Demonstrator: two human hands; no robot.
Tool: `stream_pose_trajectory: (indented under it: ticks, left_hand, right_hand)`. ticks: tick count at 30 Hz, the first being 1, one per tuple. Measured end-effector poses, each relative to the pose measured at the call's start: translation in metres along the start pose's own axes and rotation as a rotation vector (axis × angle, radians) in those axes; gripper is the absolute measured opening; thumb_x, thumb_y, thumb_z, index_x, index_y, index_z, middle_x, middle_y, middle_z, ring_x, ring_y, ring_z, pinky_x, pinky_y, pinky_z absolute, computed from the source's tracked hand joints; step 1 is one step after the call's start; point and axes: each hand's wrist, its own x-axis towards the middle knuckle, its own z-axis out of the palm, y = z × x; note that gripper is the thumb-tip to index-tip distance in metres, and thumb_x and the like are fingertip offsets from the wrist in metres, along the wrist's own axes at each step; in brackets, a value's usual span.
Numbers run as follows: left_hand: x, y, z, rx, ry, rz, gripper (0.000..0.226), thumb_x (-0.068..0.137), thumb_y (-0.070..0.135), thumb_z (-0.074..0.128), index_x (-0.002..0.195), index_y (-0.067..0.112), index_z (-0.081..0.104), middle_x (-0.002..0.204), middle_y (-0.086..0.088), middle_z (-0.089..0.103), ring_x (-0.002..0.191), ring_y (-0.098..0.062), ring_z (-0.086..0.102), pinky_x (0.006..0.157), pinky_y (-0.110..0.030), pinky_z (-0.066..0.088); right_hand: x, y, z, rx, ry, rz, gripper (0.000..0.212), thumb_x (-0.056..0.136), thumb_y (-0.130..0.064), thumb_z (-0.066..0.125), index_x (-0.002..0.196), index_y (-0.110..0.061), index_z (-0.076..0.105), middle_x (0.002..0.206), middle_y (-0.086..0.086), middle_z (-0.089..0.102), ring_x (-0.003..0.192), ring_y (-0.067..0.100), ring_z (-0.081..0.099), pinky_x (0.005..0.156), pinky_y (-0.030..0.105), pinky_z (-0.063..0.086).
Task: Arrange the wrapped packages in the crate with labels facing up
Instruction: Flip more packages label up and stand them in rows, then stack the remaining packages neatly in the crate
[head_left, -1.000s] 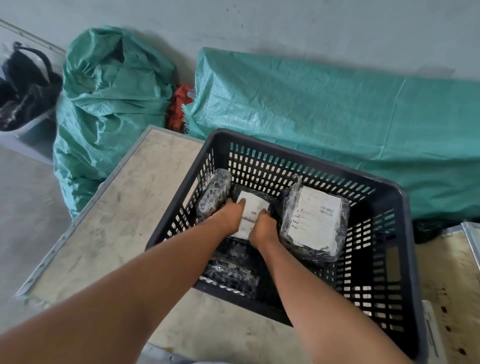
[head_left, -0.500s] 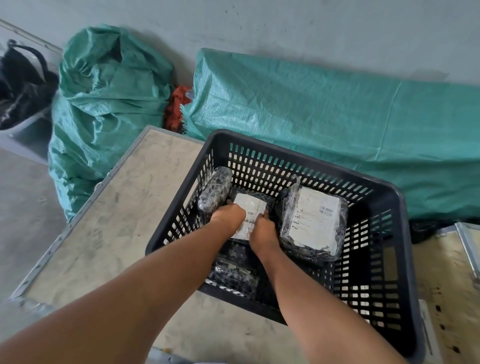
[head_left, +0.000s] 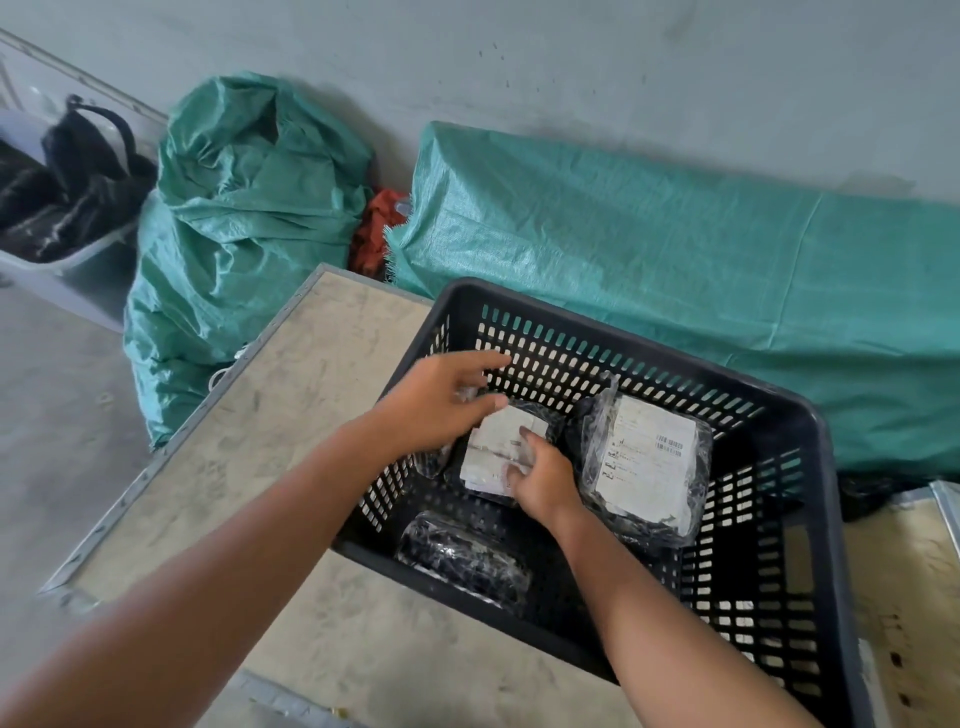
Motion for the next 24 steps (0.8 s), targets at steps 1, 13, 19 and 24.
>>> stream_pose_trajectory:
  ticks: [1,13,19,24]
  left_hand:
    - [-0.010,0.001,-0.010,-0.082,0.089,0.040,0.044,0.091,0.038,0.071,0.134,0.043,0.061,0.129,0.015,0.068,0.119,-0.003,0.063,0.098,-0.031,0.055]
    - [-0.071,-0.047,-0.030,0.089,0.205,-0.105,0.063,0.094,0.029,0.070,0.150,0.042,0.045,0.142,0.007,0.060,0.128,-0.013,0.057,0.105,-0.041,0.049]
    - [-0.070,-0.049,-0.028,0.129,0.205,-0.156,0.065,0.088,0.035,0.054,0.134,0.076,0.035,0.123,0.018,0.069,0.067,0.015,0.060,0.058,-0.010,0.046]
    - [-0.064,-0.052,-0.026,0.073,0.220,-0.166,0.065,0.094,0.020,0.061,0.142,0.060,0.044,0.124,0.015,0.070,0.105,-0.007,0.067,0.085,-0.020,0.055]
  right_hand:
    - [0.000,-0.006,-0.001,0.025,0.050,-0.034,0.073,0.101,-0.012,0.065,0.163,-0.013,0.027,0.161,0.012,0.040,0.145,0.027,0.043,0.118,0.041,0.038]
    - [0.010,-0.068,0.051,0.055,-0.052,-0.332,0.093,0.088,-0.050,0.077,0.162,-0.026,0.028,0.150,0.009,0.054,0.135,0.023,0.054,0.104,0.021,0.038]
    - [0.009,-0.055,0.055,0.047,0.117,-0.306,0.093,0.076,-0.038,0.091,0.152,-0.020,0.042,0.109,-0.004,0.067,0.101,0.014,0.066,0.079,-0.002,0.039]
    - [0.011,-0.048,0.037,0.192,0.037,-0.287,0.085,0.087,-0.015,0.081,0.159,-0.019,0.038,0.115,-0.005,0.060,0.082,-0.017,0.065,0.067,-0.004,0.045]
